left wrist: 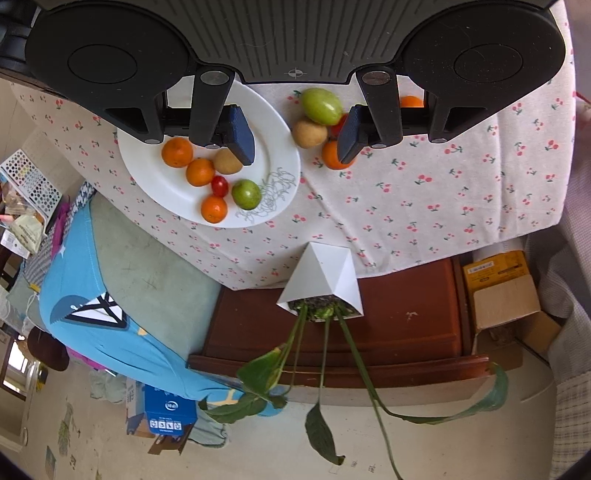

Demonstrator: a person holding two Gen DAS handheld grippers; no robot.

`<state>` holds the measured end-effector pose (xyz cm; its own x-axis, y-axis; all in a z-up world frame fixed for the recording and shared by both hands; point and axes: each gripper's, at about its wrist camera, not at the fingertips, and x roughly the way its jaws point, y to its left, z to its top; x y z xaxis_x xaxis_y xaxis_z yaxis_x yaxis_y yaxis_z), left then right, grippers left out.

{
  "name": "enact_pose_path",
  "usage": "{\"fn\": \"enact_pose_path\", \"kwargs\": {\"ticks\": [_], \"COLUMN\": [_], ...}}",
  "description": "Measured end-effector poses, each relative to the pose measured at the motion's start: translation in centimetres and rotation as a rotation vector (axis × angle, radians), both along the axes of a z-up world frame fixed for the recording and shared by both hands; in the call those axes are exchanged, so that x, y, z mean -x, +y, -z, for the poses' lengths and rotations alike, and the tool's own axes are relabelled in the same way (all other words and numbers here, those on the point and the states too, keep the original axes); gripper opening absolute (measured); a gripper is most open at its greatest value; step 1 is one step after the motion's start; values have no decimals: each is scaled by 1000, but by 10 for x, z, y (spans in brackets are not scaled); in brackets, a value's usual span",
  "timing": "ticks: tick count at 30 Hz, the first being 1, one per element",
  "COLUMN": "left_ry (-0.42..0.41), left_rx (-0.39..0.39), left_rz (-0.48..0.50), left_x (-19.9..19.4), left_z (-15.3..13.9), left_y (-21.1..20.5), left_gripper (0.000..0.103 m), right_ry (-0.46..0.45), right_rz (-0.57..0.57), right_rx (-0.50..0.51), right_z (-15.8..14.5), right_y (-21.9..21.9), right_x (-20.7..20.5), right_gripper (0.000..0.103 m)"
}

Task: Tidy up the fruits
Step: 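Move both open tools back toward the remaining fruit, then grasp a green lime with the right tool while the left tool grasps an orange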

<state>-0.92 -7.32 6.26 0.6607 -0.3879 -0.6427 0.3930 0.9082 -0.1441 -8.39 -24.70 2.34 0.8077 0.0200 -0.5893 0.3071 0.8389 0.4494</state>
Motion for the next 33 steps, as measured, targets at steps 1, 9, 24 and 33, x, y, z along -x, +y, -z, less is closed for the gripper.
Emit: {"fn": "enact_pose_path", "kwargs": {"ticks": [1, 9, 24, 33], "left_ry": [0, 45, 61, 52], "left_rx": [-5, 8, -26, -13], "left_rz": [-19, -164, -228, -159], "left_x": [-1, -7, -15, -20], "left_z": [-1, 1, 23, 37], "left_y": [5, 51, 81, 79], "left_gripper": [49, 50, 49, 48], "right_ry": [-1, -16, -30, -19], "right_rz": [-14, -121, -287, -301], "right_rx": [-5, 13, 108, 136], "right_z": [0, 0, 3, 9], "right_y": [2, 22, 70, 81], "right_x": [-1, -5, -22, -34], "right_gripper": [48, 56, 49, 42]}}
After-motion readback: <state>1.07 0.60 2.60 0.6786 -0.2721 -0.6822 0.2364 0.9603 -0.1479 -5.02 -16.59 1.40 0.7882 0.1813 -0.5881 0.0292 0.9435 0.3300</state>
